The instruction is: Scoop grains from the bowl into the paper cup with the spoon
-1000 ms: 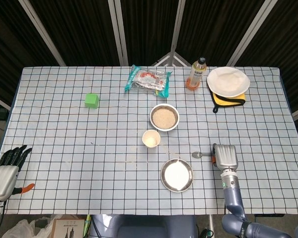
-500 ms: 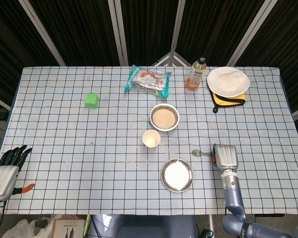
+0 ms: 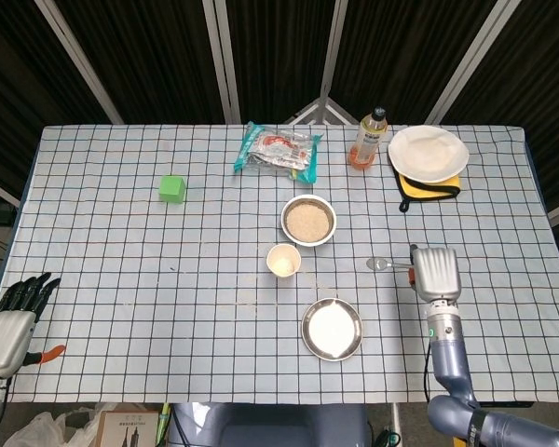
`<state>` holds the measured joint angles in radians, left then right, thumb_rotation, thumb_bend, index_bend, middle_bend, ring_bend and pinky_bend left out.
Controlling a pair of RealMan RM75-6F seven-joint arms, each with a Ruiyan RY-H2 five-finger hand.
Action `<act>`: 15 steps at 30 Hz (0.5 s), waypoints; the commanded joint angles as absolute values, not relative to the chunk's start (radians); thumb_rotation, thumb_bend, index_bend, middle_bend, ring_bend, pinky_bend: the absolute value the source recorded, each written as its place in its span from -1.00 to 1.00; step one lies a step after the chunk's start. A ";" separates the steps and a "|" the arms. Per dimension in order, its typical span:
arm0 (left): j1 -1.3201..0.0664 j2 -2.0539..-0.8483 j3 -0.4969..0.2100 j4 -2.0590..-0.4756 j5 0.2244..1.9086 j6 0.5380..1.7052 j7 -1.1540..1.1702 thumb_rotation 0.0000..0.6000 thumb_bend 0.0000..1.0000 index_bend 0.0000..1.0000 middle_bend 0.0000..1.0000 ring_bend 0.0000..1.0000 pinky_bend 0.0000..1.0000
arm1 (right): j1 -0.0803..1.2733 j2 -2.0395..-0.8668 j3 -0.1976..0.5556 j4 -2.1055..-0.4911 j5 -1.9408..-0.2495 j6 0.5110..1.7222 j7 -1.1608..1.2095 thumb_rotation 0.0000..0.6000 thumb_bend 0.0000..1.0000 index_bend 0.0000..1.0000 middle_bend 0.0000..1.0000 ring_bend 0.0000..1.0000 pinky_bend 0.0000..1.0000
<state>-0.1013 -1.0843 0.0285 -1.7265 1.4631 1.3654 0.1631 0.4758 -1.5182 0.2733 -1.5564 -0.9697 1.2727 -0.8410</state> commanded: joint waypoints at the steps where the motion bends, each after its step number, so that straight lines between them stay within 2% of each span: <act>1: -0.102 -1.082 0.029 -1.728 1.464 1.363 0.158 1.00 -1.00 -1.00 -1.00 -1.00 -1.00 | 0.531 -1.486 0.332 -1.598 -0.923 1.283 -0.923 1.00 0.15 0.27 0.75 0.96 1.00; 9: -0.114 -1.067 0.027 -1.738 1.450 1.334 0.126 1.00 -1.00 -1.00 -1.00 -1.00 -1.00 | 0.681 -1.546 0.390 -1.517 -0.862 1.270 -1.106 1.00 0.17 0.28 0.75 0.96 1.00; 15: -0.124 -1.060 0.026 -1.736 1.455 1.321 0.108 1.00 -1.00 -1.00 -1.00 -1.00 -1.00 | 0.799 -1.668 0.370 -1.342 -0.863 1.255 -1.217 1.00 0.17 0.28 0.75 0.96 1.00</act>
